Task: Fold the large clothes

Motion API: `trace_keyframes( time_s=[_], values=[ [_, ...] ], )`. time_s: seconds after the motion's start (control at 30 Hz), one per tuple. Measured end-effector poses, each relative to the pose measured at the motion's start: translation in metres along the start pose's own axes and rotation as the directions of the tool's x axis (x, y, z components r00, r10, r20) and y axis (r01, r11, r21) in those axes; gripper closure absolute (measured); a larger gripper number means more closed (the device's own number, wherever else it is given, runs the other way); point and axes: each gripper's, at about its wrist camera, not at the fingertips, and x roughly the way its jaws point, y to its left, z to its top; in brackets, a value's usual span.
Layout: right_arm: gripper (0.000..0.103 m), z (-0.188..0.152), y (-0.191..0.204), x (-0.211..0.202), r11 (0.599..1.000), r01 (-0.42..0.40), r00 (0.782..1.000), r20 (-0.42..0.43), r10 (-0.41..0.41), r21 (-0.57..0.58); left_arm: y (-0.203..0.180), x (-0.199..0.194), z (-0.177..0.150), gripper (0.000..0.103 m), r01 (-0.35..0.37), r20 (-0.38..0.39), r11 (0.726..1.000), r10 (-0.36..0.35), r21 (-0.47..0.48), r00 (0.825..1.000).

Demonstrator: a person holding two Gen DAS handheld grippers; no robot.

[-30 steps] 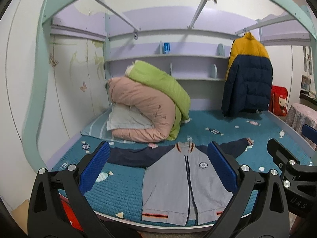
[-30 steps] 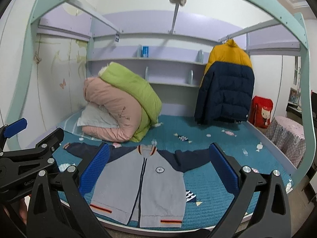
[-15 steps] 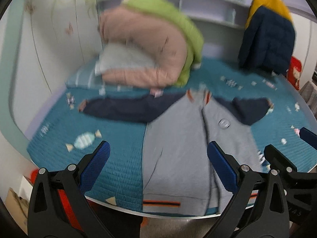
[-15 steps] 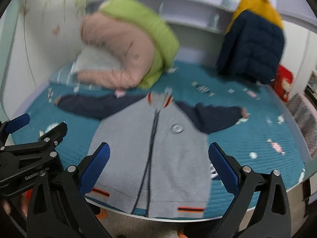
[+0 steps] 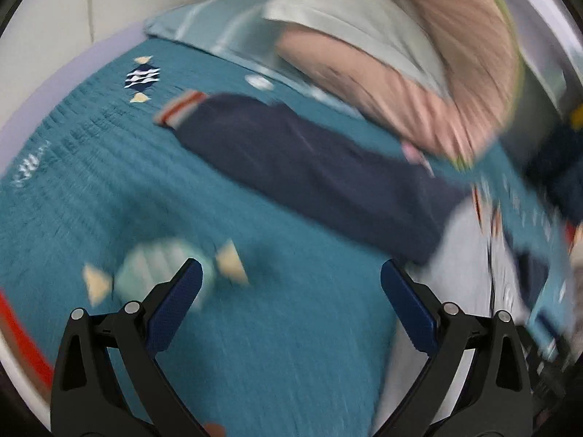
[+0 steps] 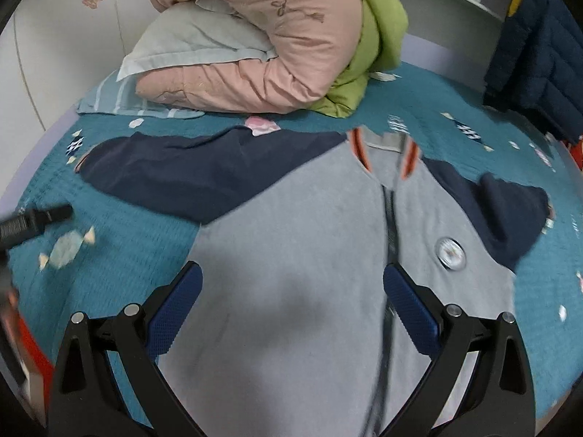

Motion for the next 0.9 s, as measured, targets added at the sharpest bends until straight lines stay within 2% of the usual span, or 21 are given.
trace_keyframes(
  time_s=[0.07, 0.13, 0.23, 0.33, 0.43, 0.53, 0.57, 0.6, 0.67, 0.7, 0.73, 0.77, 0.87, 0.9],
  values=[
    [0.018, 0.008, 0.001, 0.022, 1.0, -0.003, 1.0, -0.002, 0.003, 0.008, 0.016, 0.018, 0.023, 0.005, -0.058, -0.007, 0.998, 0.058, -0.008, 0.998],
    [0.019, 0.013, 0.002, 0.037, 1.0, -0.006, 1.0, -0.01, 0.006, 0.013, 0.039, 0.038, 0.049, 0.005, -0.033, 0.003, 0.998, 0.033, -0.058, 0.999],
    [0.019, 0.018, 0.003, 0.057, 1.0, -0.009, 1.0, -0.016, 0.009, 0.008, 0.079, 0.065, 0.079, 0.005, -0.007, -0.003, 0.979, 0.007, -0.204, 1.0],
    [0.019, 0.021, 0.004, 0.071, 1.0, -0.014, 1.0, -0.018, 0.014, 0.002, 0.091, 0.087, 0.098, 0.005, -0.065, -0.033, 0.978, 0.06, -0.197, 0.998],
    [0.019, 0.023, 0.007, 0.084, 1.0, -0.019, 1.0, -0.02, 0.019, -0.007, 0.104, 0.114, 0.107, 0.005, -0.079, -0.1, 0.969, 0.057, -0.234, 0.993],
    [0.019, 0.025, 0.009, 0.094, 1.0, -0.019, 1.0, -0.022, 0.019, -0.013, 0.097, 0.121, 0.116, 0.006, -0.121, -0.093, 0.978, 0.106, -0.171, 0.99],
    [0.019, 0.026, 0.01, 0.096, 1.0, -0.023, 1.0, -0.022, 0.023, -0.015, 0.093, 0.123, 0.12, 0.008, -0.133, -0.104, 0.98, 0.118, -0.15, 0.988],
    [0.019, 0.027, 0.01, 0.098, 0.999, -0.03, 0.999, -0.014, 0.029, -0.014, 0.091, 0.123, 0.124, 0.026, -0.141, -0.102, 0.981, 0.128, -0.136, 0.986],
    [0.019, 0.03, 0.01, 0.102, 0.999, -0.034, 0.999, -0.013, 0.034, -0.013, 0.089, 0.123, 0.13, 0.047, -0.175, -0.108, 0.977, 0.163, -0.117, 0.981],
    [0.019, 0.032, 0.011, 0.106, 0.999, -0.037, 0.999, -0.013, 0.037, -0.008, 0.09, 0.122, 0.132, 0.054, -0.18, -0.113, 0.976, 0.167, -0.121, 0.979],
    [0.019, 0.034, 0.012, 0.109, 0.999, -0.043, 0.999, -0.012, 0.043, -0.003, 0.092, 0.123, 0.135, 0.059, -0.168, -0.115, 0.978, 0.153, -0.128, 0.982],
    [0.019, 0.036, 0.013, 0.112, 0.999, -0.049, 0.999, -0.013, 0.049, -0.001, 0.093, 0.118, 0.136, 0.071, -0.131, -0.098, 0.983, 0.119, -0.126, 0.988],
    [0.034, 0.043, 0.017, 0.124, 0.996, -0.088, 0.996, -0.021, 0.088, 0.011, 0.087, 0.1, 0.135, 0.078, -0.096, -0.032, 0.993, 0.093, -0.072, 0.995],
    [0.044, 0.046, 0.018, 0.13, 0.994, -0.104, 0.994, -0.028, 0.104, 0.016, 0.084, 0.088, 0.133, 0.079, -0.066, 0.004, 0.996, 0.067, -0.063, 0.998]
  ],
)
